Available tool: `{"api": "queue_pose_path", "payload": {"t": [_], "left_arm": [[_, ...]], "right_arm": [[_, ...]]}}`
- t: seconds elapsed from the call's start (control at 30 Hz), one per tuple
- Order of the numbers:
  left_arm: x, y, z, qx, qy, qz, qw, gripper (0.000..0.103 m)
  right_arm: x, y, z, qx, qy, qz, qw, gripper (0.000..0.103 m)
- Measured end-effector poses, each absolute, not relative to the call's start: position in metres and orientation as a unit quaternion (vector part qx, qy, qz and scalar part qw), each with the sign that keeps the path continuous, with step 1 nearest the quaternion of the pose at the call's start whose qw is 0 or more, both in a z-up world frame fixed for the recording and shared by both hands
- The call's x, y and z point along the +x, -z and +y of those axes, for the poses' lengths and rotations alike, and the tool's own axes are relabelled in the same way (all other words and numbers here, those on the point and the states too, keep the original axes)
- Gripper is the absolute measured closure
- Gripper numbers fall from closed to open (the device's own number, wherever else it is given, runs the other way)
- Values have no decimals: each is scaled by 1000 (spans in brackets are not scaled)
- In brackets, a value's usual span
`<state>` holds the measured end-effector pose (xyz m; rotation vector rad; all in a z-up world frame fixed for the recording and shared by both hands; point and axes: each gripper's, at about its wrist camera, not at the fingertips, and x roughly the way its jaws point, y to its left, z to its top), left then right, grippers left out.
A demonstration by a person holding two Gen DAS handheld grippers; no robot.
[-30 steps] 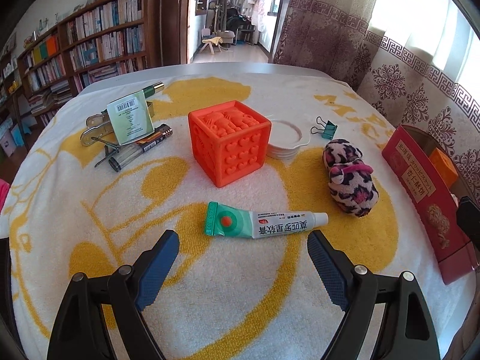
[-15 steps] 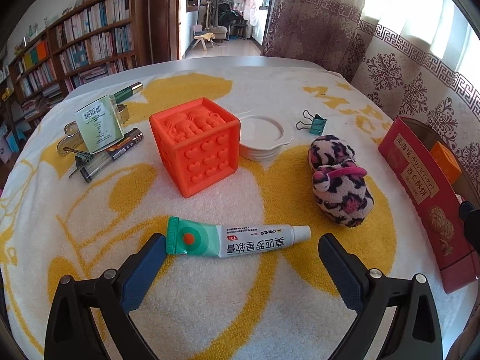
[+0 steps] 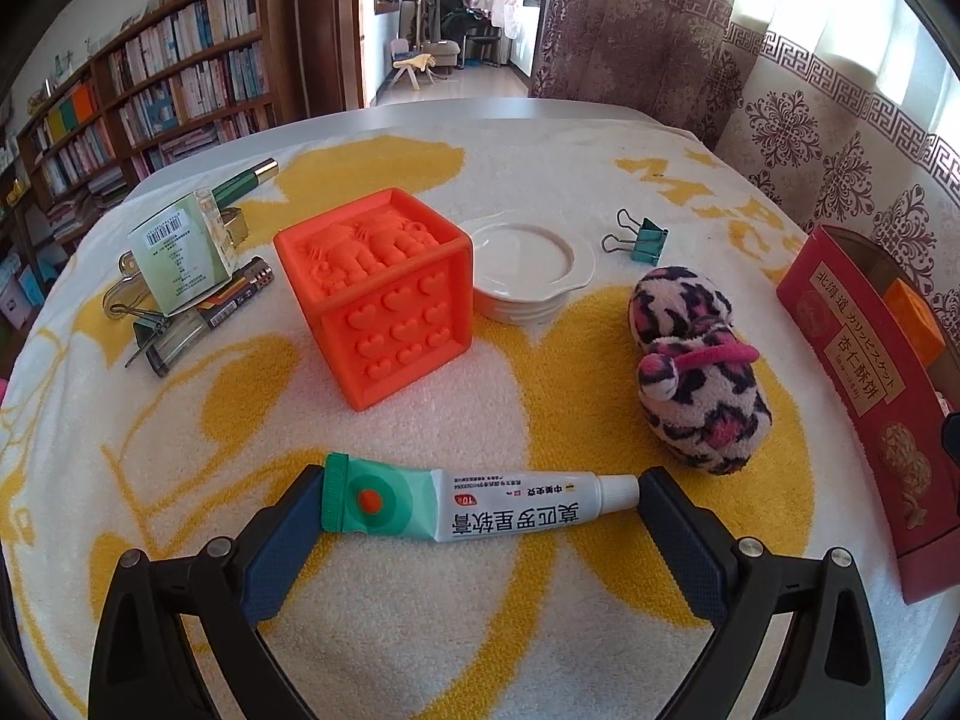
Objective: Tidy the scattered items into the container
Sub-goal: 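Close the left tool on the ointment tube, then grasp the white round dish with the right tool while the left tool holds the tube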
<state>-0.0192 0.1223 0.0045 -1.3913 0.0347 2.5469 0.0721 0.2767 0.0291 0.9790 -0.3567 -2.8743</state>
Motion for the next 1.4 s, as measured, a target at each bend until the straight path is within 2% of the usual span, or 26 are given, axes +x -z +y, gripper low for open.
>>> {"api": "queue_pose_path", "payload": {"t": [0.1,0.27,0.83,1.03,1.4], "left_arm": [[-19,-5,120,-473,-872,8,122,5],[-15,-7,115,-470,-873,3,132,5],[-3,-19,61,-441,-894,-14,76,5],[-4,-19,38,-437,-897,-37,60,5],[-2,-19,14,-432,-897,-74,47,5]], "right_arm": [[72,-30,274,320,940,-112,42,22],[71,-32,268,319,941,-104,42,22],[46,-30,233,343,932,-83,78,22],[23,-23,226,369,921,-93,90,22],[-10,-17,213,391,914,-64,87,22]]}}
